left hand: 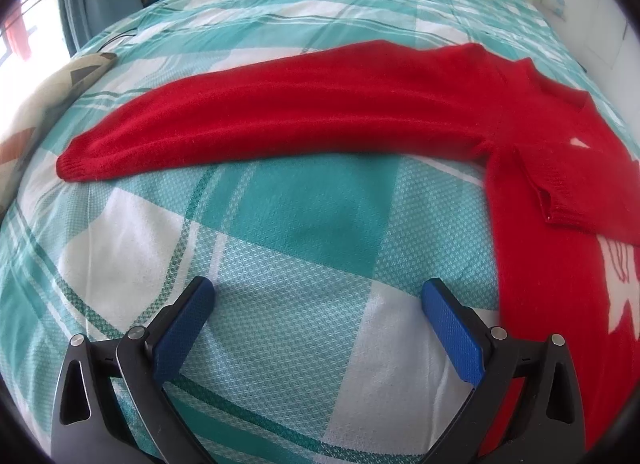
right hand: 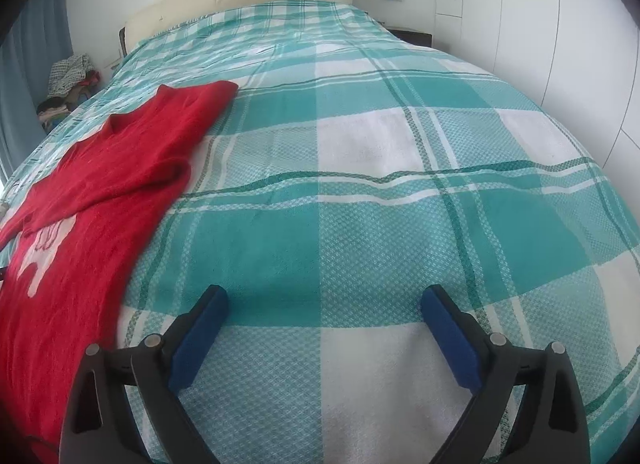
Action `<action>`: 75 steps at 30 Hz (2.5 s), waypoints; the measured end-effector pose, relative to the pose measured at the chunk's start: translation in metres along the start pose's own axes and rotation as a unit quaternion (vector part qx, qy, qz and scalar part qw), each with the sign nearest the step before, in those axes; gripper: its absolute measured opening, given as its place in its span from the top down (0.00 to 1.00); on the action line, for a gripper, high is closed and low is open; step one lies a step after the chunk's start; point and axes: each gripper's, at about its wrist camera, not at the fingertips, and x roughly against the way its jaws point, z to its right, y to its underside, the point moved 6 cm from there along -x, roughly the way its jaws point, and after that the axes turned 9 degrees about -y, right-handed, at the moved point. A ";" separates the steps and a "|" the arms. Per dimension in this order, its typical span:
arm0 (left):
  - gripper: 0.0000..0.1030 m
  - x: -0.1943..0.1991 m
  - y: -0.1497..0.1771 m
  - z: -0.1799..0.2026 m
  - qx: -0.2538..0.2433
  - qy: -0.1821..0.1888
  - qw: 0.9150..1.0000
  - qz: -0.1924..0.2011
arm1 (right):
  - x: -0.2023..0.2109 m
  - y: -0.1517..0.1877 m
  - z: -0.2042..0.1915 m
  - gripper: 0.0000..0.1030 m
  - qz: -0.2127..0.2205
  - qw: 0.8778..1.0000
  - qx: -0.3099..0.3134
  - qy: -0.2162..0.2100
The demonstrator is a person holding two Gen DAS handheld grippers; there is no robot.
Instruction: Fold small clothes
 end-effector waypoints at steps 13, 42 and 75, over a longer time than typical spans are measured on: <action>0.00 -0.001 -0.001 0.004 -0.020 -0.016 1.000 -0.002 | -0.004 0.003 0.000 0.00 -0.009 1.000 -0.001 -0.004; 0.01 0.076 -0.045 -0.076 0.065 0.035 0.991 0.108 | -0.007 0.003 0.002 0.00 -0.011 1.000 0.000 -0.002; 0.95 0.193 -0.218 0.023 -0.047 0.213 0.961 0.173 | -0.011 -0.001 0.000 0.00 -0.014 1.000 0.009 0.010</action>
